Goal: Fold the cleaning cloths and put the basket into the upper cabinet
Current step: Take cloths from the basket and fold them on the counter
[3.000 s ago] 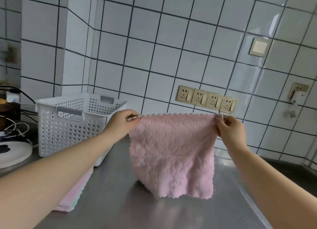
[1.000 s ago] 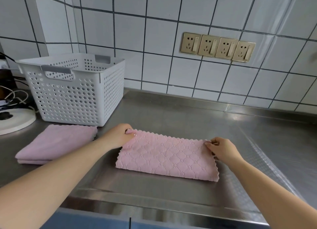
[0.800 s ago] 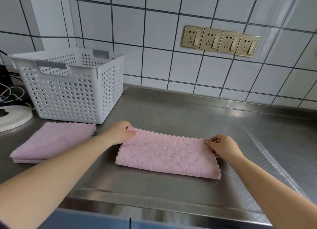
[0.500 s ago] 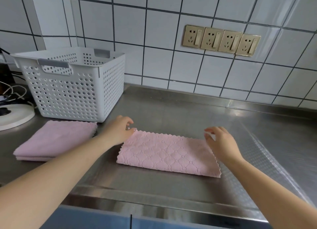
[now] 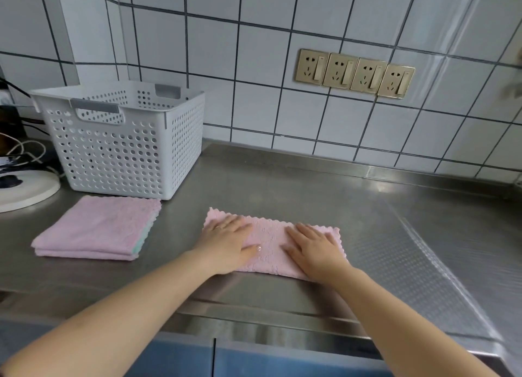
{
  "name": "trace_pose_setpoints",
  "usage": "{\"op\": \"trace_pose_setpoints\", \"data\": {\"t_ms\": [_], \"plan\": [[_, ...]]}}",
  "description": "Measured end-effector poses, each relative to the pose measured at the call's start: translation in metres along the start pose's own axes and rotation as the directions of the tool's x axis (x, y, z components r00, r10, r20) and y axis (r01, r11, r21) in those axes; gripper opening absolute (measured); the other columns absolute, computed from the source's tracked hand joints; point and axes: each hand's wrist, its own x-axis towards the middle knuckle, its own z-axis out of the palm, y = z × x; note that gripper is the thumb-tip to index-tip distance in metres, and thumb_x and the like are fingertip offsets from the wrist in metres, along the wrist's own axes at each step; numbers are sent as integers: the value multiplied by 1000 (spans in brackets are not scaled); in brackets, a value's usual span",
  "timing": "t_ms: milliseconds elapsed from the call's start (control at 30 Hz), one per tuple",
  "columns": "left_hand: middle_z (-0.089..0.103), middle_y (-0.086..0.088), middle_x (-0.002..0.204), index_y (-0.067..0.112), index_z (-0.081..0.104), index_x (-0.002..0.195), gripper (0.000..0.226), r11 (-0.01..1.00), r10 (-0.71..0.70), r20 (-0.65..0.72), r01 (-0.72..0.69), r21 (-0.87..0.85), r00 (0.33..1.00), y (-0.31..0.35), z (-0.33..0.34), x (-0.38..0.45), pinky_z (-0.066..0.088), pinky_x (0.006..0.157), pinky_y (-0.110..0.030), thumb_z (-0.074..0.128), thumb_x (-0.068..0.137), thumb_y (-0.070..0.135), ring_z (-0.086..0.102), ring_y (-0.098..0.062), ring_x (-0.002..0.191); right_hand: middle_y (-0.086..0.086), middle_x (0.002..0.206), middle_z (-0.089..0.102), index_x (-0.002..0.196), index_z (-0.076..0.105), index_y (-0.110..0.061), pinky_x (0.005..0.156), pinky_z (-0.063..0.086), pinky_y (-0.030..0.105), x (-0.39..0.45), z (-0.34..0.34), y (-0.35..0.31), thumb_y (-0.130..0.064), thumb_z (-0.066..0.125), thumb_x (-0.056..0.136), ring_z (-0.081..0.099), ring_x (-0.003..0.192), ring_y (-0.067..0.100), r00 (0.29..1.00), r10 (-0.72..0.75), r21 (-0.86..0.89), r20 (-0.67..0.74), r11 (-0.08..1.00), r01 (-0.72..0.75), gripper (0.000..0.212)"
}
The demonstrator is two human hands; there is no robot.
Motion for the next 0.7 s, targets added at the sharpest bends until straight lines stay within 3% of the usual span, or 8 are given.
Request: {"op": "trace_pose_setpoints", "data": {"t_ms": [167, 267, 333, 433, 533, 633, 700], "plan": [[7, 2, 159, 27, 20, 149, 64, 998, -56, 10, 56, -38, 998, -16, -5, -5, 2, 119, -36, 28, 94, 59, 4, -17, 146, -10, 156, 14, 146, 19, -35, 112, 8, 57, -12, -7, 28, -59, 20, 94, 9, 145, 14, 985, 145, 1, 89, 989, -146, 57], [34, 1, 151, 23, 44, 138, 71, 996, 54, -125, -62, -60, 991, -5, -12, -13, 10, 115, -30, 22, 84, 62, 26, -17, 140, -6, 153, 24, 143, 30, -32, 112, 8, 58, -6, -14, 21, -50, 28, 97, 18, 143, 18, 988, 137, -38, 66, 990, -134, 50], [52, 5, 135, 24, 57, 126, 50, 968, 196, -198, -222, -121, 961, 15, -18, -25, 27, 106, -26, 36, 88, 49, 43, -16, 127, -6, 148, 35, 136, 42, -33, 114, 11, 52, -1, -20, 11, -35, 35, 97, 32, 136, 19, 995, 98, 4, -31, 995, -98, 40], [59, 5, 114, 26, 63, 113, 27, 916, 363, -231, -391, -86, 902, 45, -21, -43, 42, 91, -30, 47, 92, 32, 51, -18, 109, -8, 136, 49, 121, 56, -30, 114, 14, 45, 14, -23, -9, -21, 36, 96, 46, 123, 17, 993, 0, 108, -115, 994, 13, 34], [60, -3, 100, 19, 65, 100, 23, 916, 398, -213, -398, 43, 892, 59, -14, -39, 50, 79, -38, 48, 90, 29, 56, -27, 97, -8, 131, 51, 117, 57, -31, 113, 12, 46, 29, -20, -24, -20, 35, 96, 51, 117, 18, 998, -46, 91, -36, 995, 49, 33], [57, -1, 69, 18, 63, 70, 4, 906, 422, -240, -414, 88, 874, 59, -9, -35, 51, 49, -29, 61, 72, 21, 60, -25, 65, -6, 128, 52, 117, 55, -35, 111, 17, 47, 36, -19, -23, -22, 35, 96, 53, 113, 18, 998, -60, 16, 28, 998, 60, 32], [54, 3, 62, 22, 61, 62, 9, 893, 451, -238, -429, 139, 860, 56, -8, -36, 46, 44, -22, 69, 60, 21, 58, -20, 57, -6, 127, 52, 118, 54, -36, 110, 19, 46, 36, -20, -20, -23, 35, 96, 53, 112, 19, 996, -83, -20, 23, 996, 84, 32]]}}
